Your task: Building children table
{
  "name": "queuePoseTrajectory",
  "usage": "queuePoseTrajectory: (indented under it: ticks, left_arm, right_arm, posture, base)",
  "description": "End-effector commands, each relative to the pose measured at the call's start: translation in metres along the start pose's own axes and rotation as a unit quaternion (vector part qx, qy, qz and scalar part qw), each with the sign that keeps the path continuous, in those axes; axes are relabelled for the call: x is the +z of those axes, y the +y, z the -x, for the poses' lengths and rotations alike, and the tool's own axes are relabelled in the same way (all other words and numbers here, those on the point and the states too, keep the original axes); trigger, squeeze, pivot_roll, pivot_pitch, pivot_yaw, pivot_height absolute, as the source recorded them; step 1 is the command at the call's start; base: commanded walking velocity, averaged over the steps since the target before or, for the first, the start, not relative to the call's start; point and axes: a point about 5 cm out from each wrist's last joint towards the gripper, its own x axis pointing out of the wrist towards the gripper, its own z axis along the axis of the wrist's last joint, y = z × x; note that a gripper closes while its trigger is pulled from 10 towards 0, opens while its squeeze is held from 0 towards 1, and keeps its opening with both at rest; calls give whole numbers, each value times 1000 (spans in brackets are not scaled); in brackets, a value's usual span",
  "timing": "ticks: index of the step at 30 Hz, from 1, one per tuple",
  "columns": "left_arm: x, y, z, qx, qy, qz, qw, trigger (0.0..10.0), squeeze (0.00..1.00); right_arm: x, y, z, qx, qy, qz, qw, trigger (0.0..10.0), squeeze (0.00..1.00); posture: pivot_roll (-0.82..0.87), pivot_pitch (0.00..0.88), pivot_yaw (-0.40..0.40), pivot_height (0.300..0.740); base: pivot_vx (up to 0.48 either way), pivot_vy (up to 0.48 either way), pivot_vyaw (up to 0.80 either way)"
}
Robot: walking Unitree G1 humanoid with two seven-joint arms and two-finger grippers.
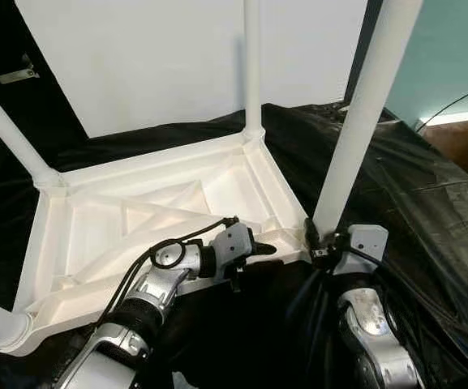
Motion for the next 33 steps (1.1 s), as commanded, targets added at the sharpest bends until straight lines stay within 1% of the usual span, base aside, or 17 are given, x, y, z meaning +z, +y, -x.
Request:
queuePoseTrajectory:
  ticks: [1, 2, 4, 6, 8, 10, 11, 12, 14, 17, 18, 19, 21, 23, 24, 27, 33]
  left_arm:
    - [-45, -24, 12, -24, 88, 77, 993, 10000, 0]
    - [-45, -23, 11, -24, 88, 77, 993, 10000, 0]
    - [-44, -23, 10, -23, 88, 76, 993, 10000, 0]
    - [-44, -22, 9, -23, 88, 76, 993, 10000, 0]
    - [-43, -22, 8, -23, 87, 76, 993, 10000, 0]
    - [-43, -22, 8, -24, 87, 76, 993, 10000, 0]
    - [-44, -23, 7, -25, 88, 76, 993, 10000, 0]
    - [-44, -23, 7, -25, 88, 76, 993, 10000, 0]
    - [-44, -23, 6, -26, 89, 75, 993, 10000, 0]
    - [-44, -23, 6, -27, 89, 75, 993, 10000, 0]
    - [-44, -24, 5, -27, 88, 75, 993, 10000, 0]
    - [-44, -24, 5, -27, 88, 75, 993, 10000, 0]
    - [-44, -24, 3, -28, 86, 75, 993, 10000, 0]
    - [-44, -24, 4, -27, 85, 75, 993, 10000, 0]
    - [-44, -24, 4, -27, 84, 75, 993, 10000, 0]
    - [-45, -25, 6, -24, 84, 77, 993, 10000, 0]
    - [-47, -26, 9, -19, 85, 80, 993, 10000, 0]
  right_arm:
    - [-15, -28, 2, -68, 42, 24, 997, 10000, 114]
    - [-14, -30, 2, -62, 40, 31, 997, 10000, 1000]
    - [-13, -33, 3, -54, 36, 38, 997, 10000, 1000]
    - [-17, -34, 5, -14, 55, 36, 998, 10000, 1000]
    - [-17, -37, 8, 28, 57, 50, 997, 10000, 1000]
    - [-17, -39, 10, 43, 58, 59, 996, 10000, 1000]
    - [-16, -47, 11, 54, 54, 75, 994, 10000, 0]
    - [-16, -47, 11, 54, 54, 75, 994, 10000, 0]
    - [-10, -64, 10, 73, 45, 110, 990, 10000, 0]
    - [-6, -71, 8, 83, 39, 129, 988, 10000, 0]
    - [-3, -74, 5, 96, 32, 147, 984, 10000, 0]
    - [-3, -74, 5, 96, 32, 147, 984, 10000, 0]
    - [2, -72, -1, 155, 31, 164, 974, 10000, 0]
    - [2, -68, -3, 198, 43, 162, 966, 10000, 0]
    - [2, -67, -3, 210, 48, 160, 963, 0, 0]
    - [-1, -68, -1, 240, 68, 151, 957, 0, 0]
    - [-8, -71, 2, 258, 96, 129, 953, 0, 0]
  posture:
    - [-131, 36, 62, 740]
    - [-131, 36, 62, 740]
    - [-138, 34, 60, 740]
    - [-144, 36, 61, 740]
    - [-154, 38, 64, 740]
    - [-154, 38, 64, 740]
    - [-162, 40, 62, 740]
    - [-162, 40, 62, 740]
    - [-166, 40, 62, 740]
    - [-170, 41, 62, 740]
    - [-173, 41, 60, 740]
    - [-173, 41, 60, 740]
    - [-171, 39, 55, 740]
    - [-165, 39, 51, 740]
    - [-165, 39, 51, 740]
    - [-155, 38, 47, 740]
    - [-142, 35, 37, 740]
  base:
    - [0, 0, 0]
    - [0, 0, 0]
    - [0, 0, 0]
    - [0, 0, 0]
    - [0, 0, 0]
    - [0, 0, 0]
    - [0, 0, 0]
    - [0, 0, 0]
    - [0, 0, 0]
    - [0, 0, 0]
    - [0, 0, 0]
    - [0, 0, 0]
    - [0, 0, 0]
    - [0, 0, 0]
    - [0, 0, 0]
    - [0, 0, 0]
    - [0, 0, 0]
